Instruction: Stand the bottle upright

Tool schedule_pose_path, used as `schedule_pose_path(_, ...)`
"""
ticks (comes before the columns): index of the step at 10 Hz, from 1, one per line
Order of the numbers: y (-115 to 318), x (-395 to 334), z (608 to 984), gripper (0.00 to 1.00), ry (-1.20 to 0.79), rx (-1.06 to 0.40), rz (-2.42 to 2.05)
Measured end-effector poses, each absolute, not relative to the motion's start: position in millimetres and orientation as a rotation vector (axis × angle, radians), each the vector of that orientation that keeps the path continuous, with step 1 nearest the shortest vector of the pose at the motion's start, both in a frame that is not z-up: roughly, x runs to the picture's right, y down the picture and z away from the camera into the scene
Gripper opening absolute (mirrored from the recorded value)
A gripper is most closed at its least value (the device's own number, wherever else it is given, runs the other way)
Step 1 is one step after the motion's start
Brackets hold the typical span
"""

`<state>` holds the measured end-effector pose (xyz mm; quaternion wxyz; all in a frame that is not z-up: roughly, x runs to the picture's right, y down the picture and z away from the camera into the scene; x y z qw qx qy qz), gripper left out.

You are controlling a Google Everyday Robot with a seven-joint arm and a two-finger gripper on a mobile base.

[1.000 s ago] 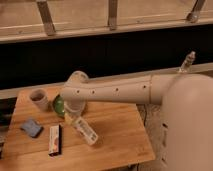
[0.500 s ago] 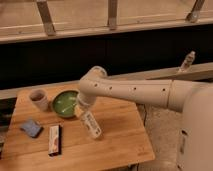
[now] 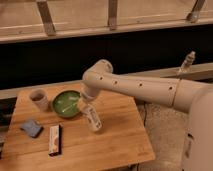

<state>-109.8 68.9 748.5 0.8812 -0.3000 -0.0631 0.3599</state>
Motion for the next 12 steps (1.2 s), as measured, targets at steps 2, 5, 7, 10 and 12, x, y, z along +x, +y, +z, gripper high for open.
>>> schedule_pose_path(2, 63.9, -106.2, 747.5, 0.00, -0.132, -0.610, 0.752)
schedule_pose_path(5, 61.4, -97.7, 747.0, 0.00, -0.134, -0.598, 0.776)
schedule_pose_path(7, 60.7, -96.3, 747.2, 0.00, -0.139, -0.597, 0.785)
schedule_pose_path(10, 58.0, -94.4, 748.3, 0.00, -0.193, -0.597, 0.811)
schedule_pose_path(12, 56.8, -95.9, 749.6, 0.00, -0.224, -0.597, 0.819)
